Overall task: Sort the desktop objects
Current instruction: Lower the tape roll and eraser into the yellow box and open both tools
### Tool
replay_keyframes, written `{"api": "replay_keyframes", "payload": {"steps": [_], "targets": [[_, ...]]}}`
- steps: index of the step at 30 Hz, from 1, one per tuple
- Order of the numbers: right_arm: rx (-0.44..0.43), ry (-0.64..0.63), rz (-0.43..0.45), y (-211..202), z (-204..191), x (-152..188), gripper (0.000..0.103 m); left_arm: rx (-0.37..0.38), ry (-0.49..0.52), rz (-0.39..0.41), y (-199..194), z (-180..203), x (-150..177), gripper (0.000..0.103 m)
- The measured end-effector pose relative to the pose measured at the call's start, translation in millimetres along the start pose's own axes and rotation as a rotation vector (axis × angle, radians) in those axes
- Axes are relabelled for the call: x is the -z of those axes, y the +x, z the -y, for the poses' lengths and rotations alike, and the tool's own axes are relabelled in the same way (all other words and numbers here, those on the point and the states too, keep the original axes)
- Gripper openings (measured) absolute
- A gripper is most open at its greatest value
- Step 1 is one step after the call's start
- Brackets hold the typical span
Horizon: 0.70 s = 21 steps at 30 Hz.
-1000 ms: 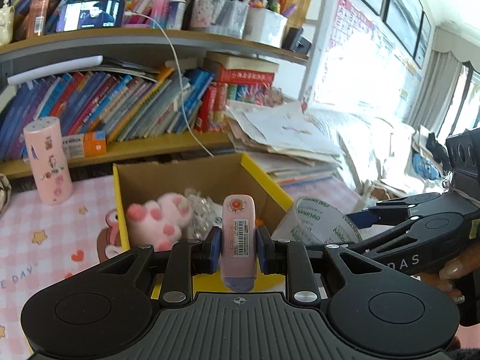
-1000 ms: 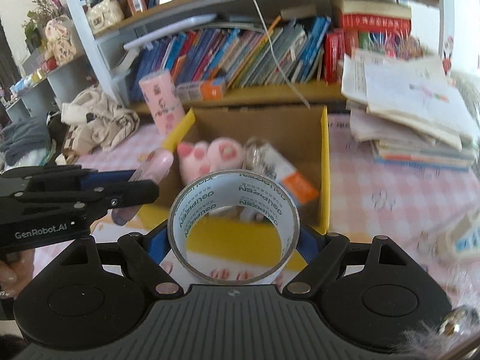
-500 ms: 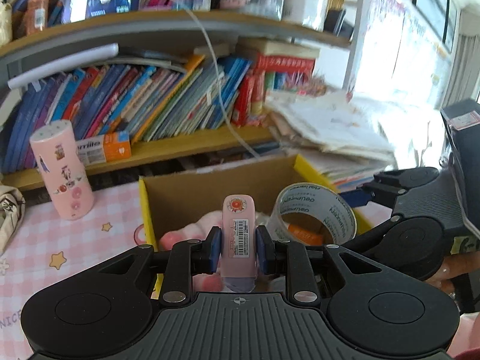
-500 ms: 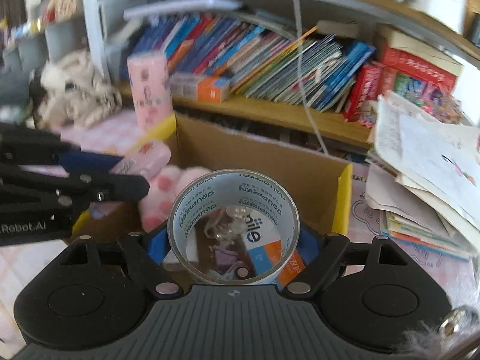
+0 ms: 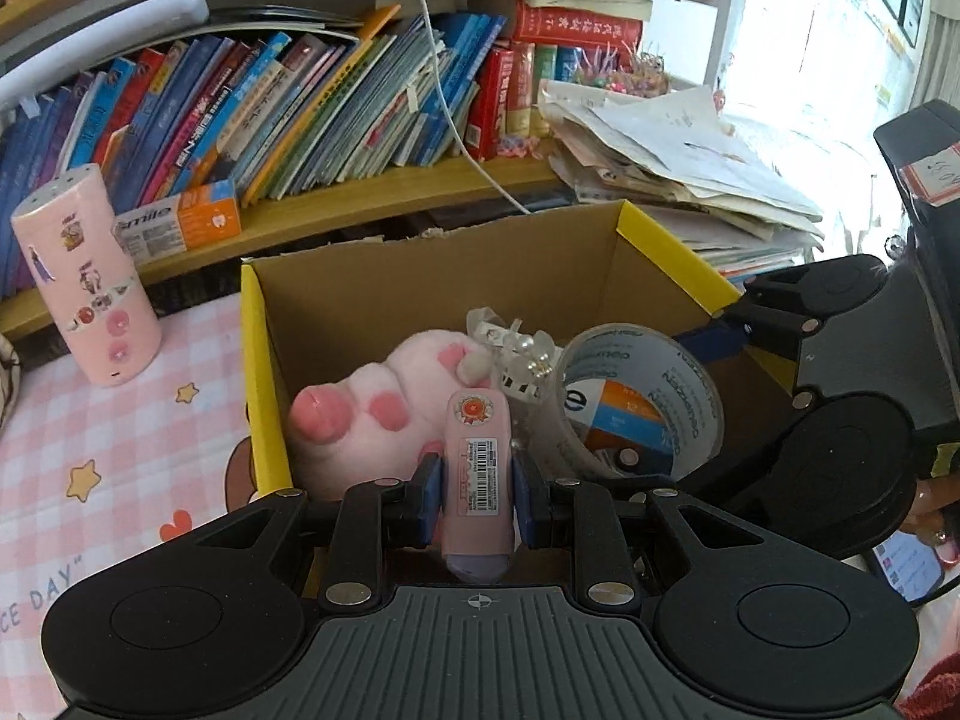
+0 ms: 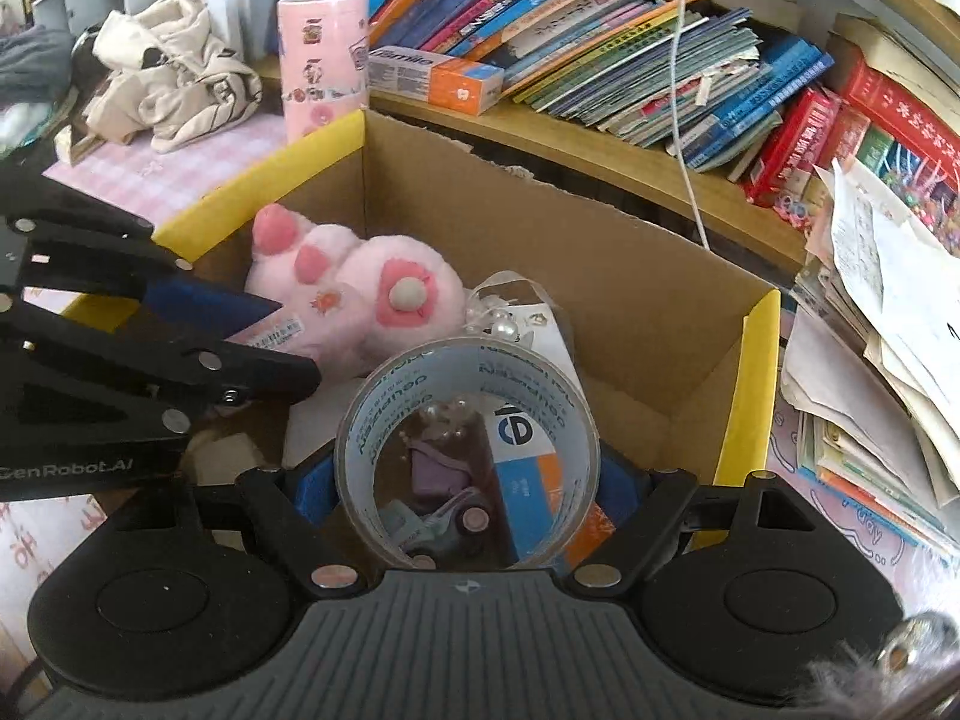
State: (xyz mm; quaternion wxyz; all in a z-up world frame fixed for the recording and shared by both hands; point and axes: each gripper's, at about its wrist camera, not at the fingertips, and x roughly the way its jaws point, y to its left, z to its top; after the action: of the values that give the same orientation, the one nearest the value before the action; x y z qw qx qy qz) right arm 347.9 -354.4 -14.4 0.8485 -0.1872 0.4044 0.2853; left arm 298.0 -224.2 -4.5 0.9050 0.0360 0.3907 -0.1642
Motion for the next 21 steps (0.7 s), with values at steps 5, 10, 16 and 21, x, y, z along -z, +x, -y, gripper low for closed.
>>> {"api": "replay_keyframes", "payload": {"steps": [5, 10, 16, 21], "targets": [[-0.004, 0.006, 0.0, -1.0, 0.7, -0.7, 0.084, 0.001, -0.006, 0.004, -3.2, -0.3, 0.7, 0.023], [0.015, 0.029, 0.004, -3.3, 2.2, -0.4, 0.092, -0.01, -0.01, 0.054, -15.8, 0.8, 2.4, 0.034], [0.048, 0.066, 0.031, -17.0, 2.1, 2.8, 0.098, -0.034, -0.054, 0.148, -40.5, -2.5, 5.5, 0.077], [0.074, 0.102, 0.06, -30.9, 1.9, 6.3, 0.098, -0.067, -0.08, 0.221, -64.4, -1.5, 12.6, 0.086]]}}
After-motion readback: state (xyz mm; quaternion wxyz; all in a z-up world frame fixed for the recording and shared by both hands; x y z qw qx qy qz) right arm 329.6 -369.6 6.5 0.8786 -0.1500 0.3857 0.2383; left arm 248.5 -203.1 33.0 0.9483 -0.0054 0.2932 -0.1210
